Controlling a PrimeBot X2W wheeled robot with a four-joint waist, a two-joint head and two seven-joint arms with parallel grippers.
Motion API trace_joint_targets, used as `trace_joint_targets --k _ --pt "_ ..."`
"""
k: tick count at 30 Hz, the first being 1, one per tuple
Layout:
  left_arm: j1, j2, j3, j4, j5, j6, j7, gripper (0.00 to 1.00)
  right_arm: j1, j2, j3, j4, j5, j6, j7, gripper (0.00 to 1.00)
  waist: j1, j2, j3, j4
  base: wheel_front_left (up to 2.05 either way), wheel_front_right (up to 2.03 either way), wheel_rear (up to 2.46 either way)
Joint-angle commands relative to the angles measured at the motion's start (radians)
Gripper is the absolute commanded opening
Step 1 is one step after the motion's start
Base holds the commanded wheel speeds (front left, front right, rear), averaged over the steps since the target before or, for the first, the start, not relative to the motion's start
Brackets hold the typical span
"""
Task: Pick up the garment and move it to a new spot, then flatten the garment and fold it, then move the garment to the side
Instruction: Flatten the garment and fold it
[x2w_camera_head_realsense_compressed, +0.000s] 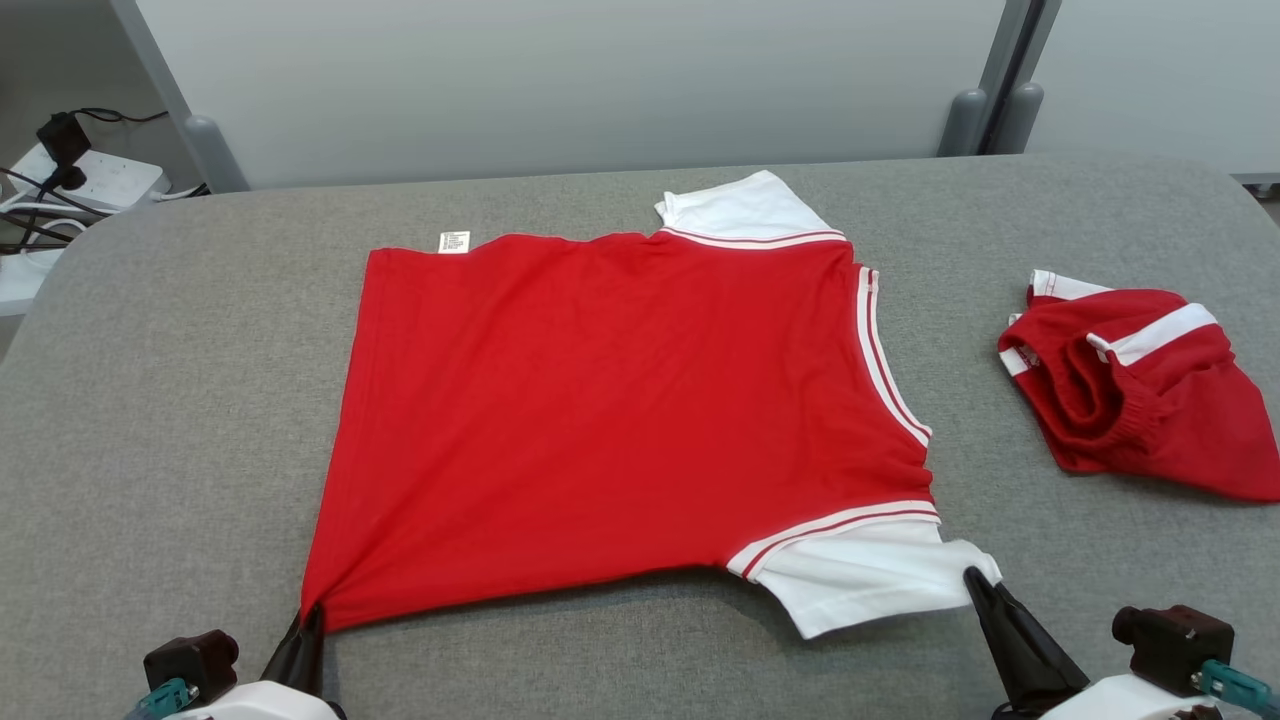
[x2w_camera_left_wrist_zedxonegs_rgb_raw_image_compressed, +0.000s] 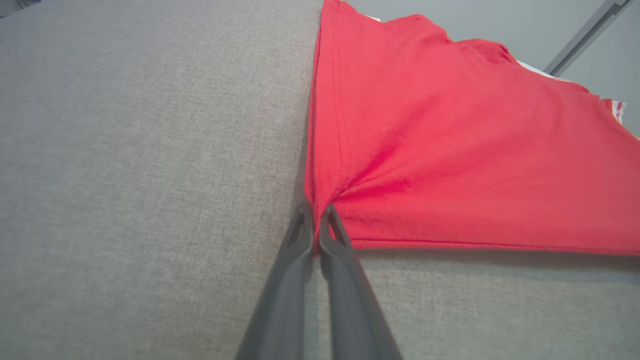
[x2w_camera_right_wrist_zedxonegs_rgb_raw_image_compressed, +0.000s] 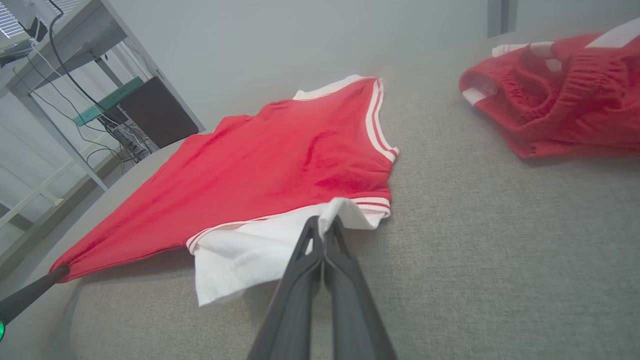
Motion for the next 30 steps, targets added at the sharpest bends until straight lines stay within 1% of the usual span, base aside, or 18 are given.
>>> trace_joint_targets --k 1,4,7,10,13,17,21,22,30 --pt "-0.032 0.037 0.033 -0.010 -0.004 -0.007 -0.013 0.00 0.000 -0.024 0.004 -0.045 0.001 0.004 0.008 0.00 0.0000 -0.0001 0.003 -0.003 0.00 0.00 0.00" --pt "-0.034 0.036 0.036 -0.020 0.000 -0.007 -0.013 0.00 0.015 -0.023 -0.014 -0.086 -0.008 0.004 0.016 0.00 0.0000 -0.0001 0.007 -0.007 0.00 0.00 0.00" --pt "-0.046 0.032 0.021 -0.036 0.002 -0.007 -0.013 0.00 0.007 -0.007 -0.019 -0.122 -0.015 0.004 0.014 0.00 0.0000 -0.0001 0.014 -0.010 0.00 0.00 0.00" --pt "-0.076 0.032 0.000 -0.050 -0.001 -0.007 -0.013 0.00 -0.035 0.010 -0.012 -0.137 -0.026 0.004 0.006 0.00 0.0000 -0.0001 0.026 -0.008 0.00 0.00 0.00" --pt "-0.120 0.035 -0.016 -0.055 -0.001 -0.007 -0.004 0.00 -0.097 0.025 -0.009 -0.124 -0.038 0.004 -0.006 0.00 0.0000 -0.0001 0.040 0.000 0.00 0.00 0.00" --pt "-0.185 0.039 -0.027 -0.050 0.003 -0.001 0.019 0.00 -0.187 0.038 -0.011 -0.065 -0.057 0.004 -0.022 0.00 0.0000 -0.0001 0.061 0.017 0.00 0.00 0.00" --pt "-0.244 0.041 -0.042 -0.031 0.017 0.019 0.043 0.00 -0.284 0.052 -0.016 0.021 -0.073 0.004 -0.045 0.00 0.0000 -0.0001 0.090 0.030 0.00 0.00 0.00" --pt "-0.244 0.041 -0.042 -0.031 0.017 0.019 0.043 0.00 -0.284 0.052 -0.016 0.021 -0.073 0.004 -0.045 0.00 0.0000 -0.0001 0.090 0.030 0.00 0.00 0.00" --pt "-0.350 0.027 -0.051 0.041 0.015 0.041 0.049 0.00 -0.474 0.066 -0.028 0.220 -0.100 0.004 -0.099 0.00 0.0000 -0.0001 0.168 0.041 0.00 0.00 0.00"
